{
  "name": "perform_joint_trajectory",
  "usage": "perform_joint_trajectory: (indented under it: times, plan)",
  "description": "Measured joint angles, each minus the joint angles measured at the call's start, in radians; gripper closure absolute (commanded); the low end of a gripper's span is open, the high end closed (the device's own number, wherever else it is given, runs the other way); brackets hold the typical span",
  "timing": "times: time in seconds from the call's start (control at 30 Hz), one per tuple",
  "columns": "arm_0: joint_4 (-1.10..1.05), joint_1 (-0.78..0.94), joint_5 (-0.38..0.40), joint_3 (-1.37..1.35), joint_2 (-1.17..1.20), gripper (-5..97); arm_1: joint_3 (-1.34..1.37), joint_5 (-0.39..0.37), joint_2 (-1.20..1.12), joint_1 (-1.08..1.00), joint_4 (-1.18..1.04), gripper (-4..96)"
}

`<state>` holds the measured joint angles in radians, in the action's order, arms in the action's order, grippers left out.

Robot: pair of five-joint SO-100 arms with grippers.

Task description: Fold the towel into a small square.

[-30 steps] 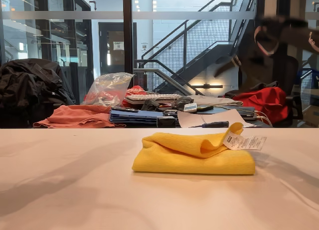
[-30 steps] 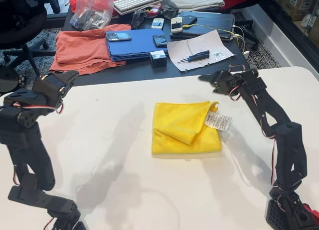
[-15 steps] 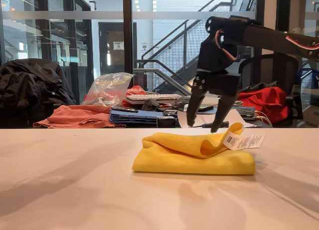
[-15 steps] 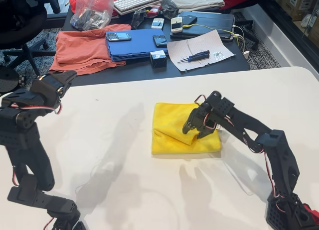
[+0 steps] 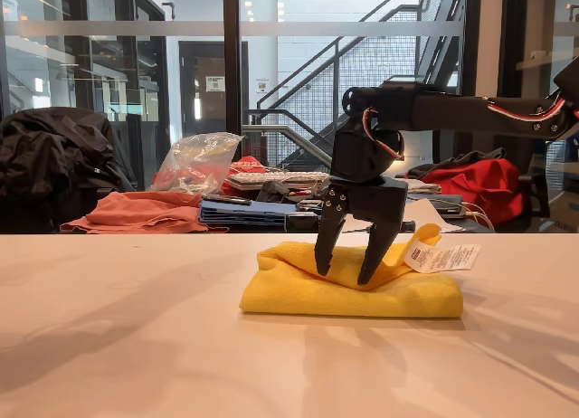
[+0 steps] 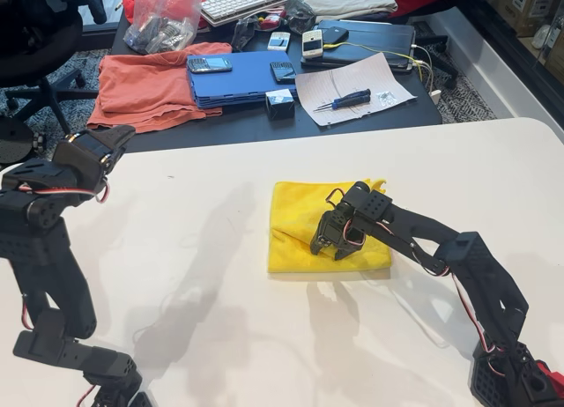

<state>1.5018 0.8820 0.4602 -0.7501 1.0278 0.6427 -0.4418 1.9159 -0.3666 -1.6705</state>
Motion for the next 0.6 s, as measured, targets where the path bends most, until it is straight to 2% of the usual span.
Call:
perform_joint_trajectory:
  times: [0.23, 0.4, 0.6]
  plan:
    - [-0.055, -0.063, 0.061, 0.000, -0.011, 77, 0.000, 0.000, 0.000, -0.002, 0.000, 80.5]
    - [-0.146, -0.075, 0.075, 0.000, -0.011, 94, 0.000, -0.002, -0.005, -0.003, 0.000, 80.5]
    - [-0.124, -0.069, 0.081, 0.000, -0.011, 88, 0.000, -0.002, -0.008, -0.006, 0.000, 80.5]
